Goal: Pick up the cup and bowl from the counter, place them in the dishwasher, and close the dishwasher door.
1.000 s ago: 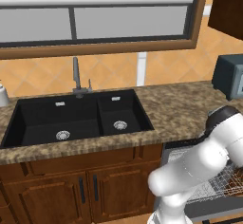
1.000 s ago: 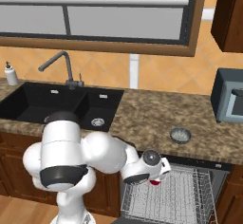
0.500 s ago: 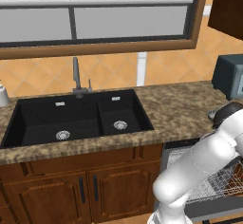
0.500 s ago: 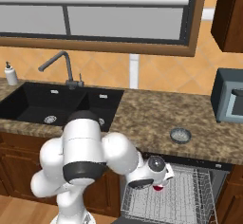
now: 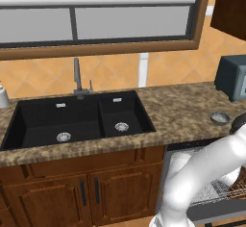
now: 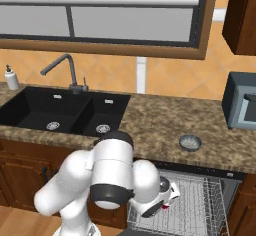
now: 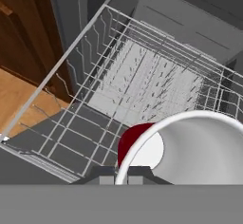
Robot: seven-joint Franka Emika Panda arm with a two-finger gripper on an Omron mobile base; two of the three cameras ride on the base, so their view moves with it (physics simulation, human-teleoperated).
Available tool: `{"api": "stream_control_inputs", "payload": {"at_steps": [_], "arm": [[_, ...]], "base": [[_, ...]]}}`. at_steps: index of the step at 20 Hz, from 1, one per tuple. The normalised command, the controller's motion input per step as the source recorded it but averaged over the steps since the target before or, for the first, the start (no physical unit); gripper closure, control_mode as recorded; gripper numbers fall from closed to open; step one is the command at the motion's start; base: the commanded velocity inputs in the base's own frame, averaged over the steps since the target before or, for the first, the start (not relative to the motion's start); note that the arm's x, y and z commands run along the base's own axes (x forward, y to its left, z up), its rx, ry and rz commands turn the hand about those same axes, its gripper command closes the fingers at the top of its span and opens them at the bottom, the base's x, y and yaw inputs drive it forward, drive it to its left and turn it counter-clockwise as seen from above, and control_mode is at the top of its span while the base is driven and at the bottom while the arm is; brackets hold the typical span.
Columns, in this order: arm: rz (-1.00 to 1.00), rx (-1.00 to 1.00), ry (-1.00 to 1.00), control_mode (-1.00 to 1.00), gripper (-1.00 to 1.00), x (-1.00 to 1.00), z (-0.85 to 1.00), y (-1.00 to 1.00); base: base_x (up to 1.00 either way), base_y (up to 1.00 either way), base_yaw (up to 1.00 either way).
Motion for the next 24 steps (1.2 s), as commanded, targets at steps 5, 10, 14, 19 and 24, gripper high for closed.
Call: {"api": "stream_control_inputs", "payload": {"at_steps": [5, 10, 14, 19, 24], "arm": [[0.0, 0.0, 0.0, -1.0, 1.0, 0.0, -0.34, 0.0], [-0.05, 0.0, 0.01, -1.0, 1.0, 0.16, -0.09, 0.0], [-0.09, 0.02, 0.04, -1.0, 1.0, 0.28, 0.0, 0.0], [-0.08, 0.03, 0.1, -1.0, 1.0, 0.21, 0.07, -0.04], [0.0, 0.0, 0.06, -1.0, 1.0, 0.25, 0.0, -0.14]], "base": [[0.0, 0.0, 0.0], [0.0, 0.0, 0.0], [0.0, 0.0, 0.0], [0.0, 0.0, 0.0], [0.0, 0.0, 0.0]]}}
